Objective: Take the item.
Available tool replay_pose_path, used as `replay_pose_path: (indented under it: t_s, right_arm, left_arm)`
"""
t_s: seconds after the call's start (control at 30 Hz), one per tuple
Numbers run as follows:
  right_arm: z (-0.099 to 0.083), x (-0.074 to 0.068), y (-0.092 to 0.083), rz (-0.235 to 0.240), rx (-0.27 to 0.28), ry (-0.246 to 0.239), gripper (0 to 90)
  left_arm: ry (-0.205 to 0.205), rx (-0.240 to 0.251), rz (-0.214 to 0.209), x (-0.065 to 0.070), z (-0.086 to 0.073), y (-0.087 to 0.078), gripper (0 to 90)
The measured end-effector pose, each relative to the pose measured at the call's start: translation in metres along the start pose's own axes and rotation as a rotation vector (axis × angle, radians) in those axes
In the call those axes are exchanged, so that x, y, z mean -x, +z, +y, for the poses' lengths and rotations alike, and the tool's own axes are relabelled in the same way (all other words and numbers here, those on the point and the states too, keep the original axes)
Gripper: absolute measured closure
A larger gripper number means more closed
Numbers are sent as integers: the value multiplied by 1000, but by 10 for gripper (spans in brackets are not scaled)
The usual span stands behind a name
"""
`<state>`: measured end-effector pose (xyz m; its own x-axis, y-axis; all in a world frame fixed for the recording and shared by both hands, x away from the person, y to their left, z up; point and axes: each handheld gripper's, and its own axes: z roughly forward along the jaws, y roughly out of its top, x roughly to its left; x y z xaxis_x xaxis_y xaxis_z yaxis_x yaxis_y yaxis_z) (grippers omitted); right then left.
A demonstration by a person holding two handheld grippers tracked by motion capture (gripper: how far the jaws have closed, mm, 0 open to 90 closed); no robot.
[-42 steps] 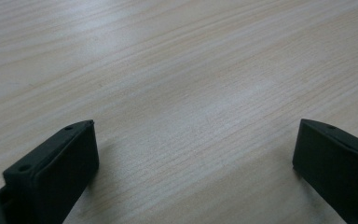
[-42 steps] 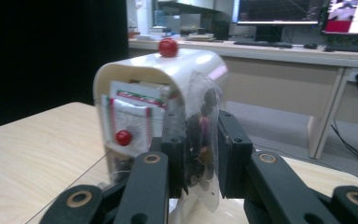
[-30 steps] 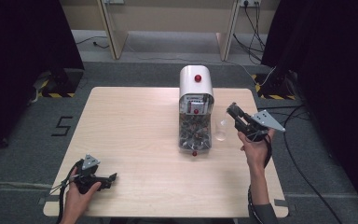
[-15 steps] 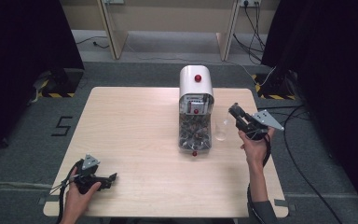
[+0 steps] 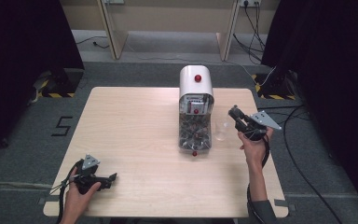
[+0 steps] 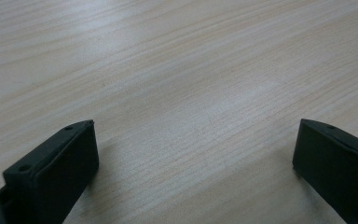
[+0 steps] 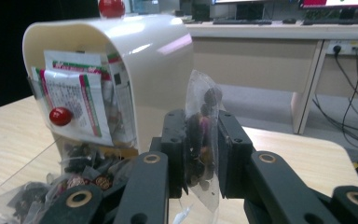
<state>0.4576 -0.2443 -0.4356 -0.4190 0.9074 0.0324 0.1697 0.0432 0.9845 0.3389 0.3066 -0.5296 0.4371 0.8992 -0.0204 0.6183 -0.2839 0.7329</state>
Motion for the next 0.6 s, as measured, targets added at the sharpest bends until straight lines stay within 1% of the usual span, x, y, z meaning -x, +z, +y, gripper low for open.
replay_pose_path:
  t_s: [0.17, 0.23, 0.4, 0.6]
  right_arm:
    - [-7, -2, 5, 17, -34, 3, 760]
    - [-9, -3, 8, 23, -48, -10, 760]
    - [-15, -6, 13, 34, -81, -13, 759]
    - [-19, -6, 15, 41, -97, -10, 758]
  left_arm:
    - [0, 0, 0, 0, 0, 0, 0]
    - [0, 0, 0, 0, 0, 0, 0]
    - [0, 0, 0, 0, 0, 0, 0]
    - [0, 0, 0, 0, 0, 0, 0]
